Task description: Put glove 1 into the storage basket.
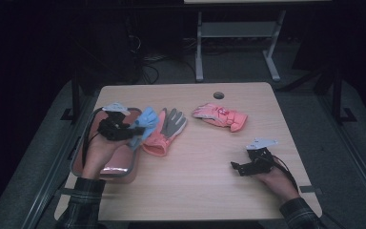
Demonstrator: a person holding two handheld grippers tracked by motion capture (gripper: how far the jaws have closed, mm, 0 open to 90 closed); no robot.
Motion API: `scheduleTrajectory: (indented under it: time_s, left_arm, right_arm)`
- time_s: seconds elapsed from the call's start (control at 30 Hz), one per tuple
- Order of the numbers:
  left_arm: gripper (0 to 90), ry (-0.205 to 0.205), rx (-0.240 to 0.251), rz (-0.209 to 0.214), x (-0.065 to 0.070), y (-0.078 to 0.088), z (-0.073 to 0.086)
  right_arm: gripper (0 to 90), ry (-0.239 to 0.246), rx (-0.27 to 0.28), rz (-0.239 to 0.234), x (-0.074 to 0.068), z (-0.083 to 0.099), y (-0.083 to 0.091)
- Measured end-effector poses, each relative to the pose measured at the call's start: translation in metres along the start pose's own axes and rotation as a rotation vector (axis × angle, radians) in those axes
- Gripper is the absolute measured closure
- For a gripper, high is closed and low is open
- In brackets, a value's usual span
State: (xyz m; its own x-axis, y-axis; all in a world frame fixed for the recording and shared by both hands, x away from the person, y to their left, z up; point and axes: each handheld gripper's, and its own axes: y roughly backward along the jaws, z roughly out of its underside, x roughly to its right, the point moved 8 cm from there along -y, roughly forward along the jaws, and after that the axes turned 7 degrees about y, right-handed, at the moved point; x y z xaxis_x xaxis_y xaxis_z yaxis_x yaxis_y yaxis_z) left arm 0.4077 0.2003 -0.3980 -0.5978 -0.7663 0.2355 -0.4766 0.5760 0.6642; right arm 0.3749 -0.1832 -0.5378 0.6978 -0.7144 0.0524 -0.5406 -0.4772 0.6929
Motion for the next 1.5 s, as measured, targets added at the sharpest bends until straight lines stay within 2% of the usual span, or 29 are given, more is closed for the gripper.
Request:
scheduleTrajectory:
  time_s: [0.1,0.23,0.37,0.53,0.73,0.83,0.93,1.0,1.07,1.13,1.23,1.33,1.43,1.5]
  left_arm:
    - [76.2,0.028,0.006,-0.043,-0.021,0.01,0.005]
    - [76.1,0.066,-0.013,-0.101,-0.045,0.016,0.015]
    - [76.1,0.093,-0.032,-0.137,-0.062,0.015,0.023]
    - [75.9,0.12,-0.081,-0.174,-0.077,0.004,0.036]
    - [75.1,0.146,-0.149,-0.195,-0.091,-0.015,0.052]
    - [74.2,0.161,-0.186,-0.201,-0.097,-0.022,0.06]
    - [72.0,0.18,-0.22,-0.188,-0.101,-0.027,0.067]
    - [66.7,0.194,-0.24,-0.189,-0.104,-0.031,0.072]
    - [57.0,0.208,-0.248,-0.172,-0.106,-0.033,0.075]
    - [47.5,0.221,-0.247,-0.15,-0.104,-0.034,0.076]
    - [35.0,0.217,-0.23,-0.133,-0.101,-0.033,0.074]
    - [26.3,0.213,-0.206,-0.129,-0.1,-0.031,0.071]
    - [18.6,0.212,-0.187,-0.148,-0.1,-0.026,0.066]
    - [18.1,0.201,-0.171,-0.154,-0.098,-0.022,0.062]
  right_arm:
    - [10.3,0.0,0.0,0.0,0.0,0.0,0.0]
    - [10.4,-0.001,0.0,0.0,0.0,0.0,0.0]
    - [10.4,0.0,0.0,0.0,0.0,0.0,0.0]
    - [10.4,0.0,0.0,0.001,0.0,0.0,0.0]
    - [10.4,-0.002,0.0,0.002,0.0,0.0,0.0]
    - [10.4,-0.002,0.0,0.002,0.0,0.0,0.0]
    - [10.4,-0.002,0.0,0.002,0.0,0.0,0.0]
    - [10.4,-0.002,0.0,0.002,0.0,0.0,0.0]
    - [10.4,-0.002,0.0,0.002,0.0,0.0,0.0]
    - [10.4,-0.002,0.0,0.002,0.0,0.0,0.0]
    - [10.4,-0.002,0.0,0.002,0.0,0.0,0.0]
    - [10.4,-0.002,0.0,0.002,0.0,0.0,0.0]
    - [10.4,-0.002,0.0,0.002,0.0,0.0,0.0]
    - [10.4,-0.002,0.0,0.002,0.0,0.0,0.0]
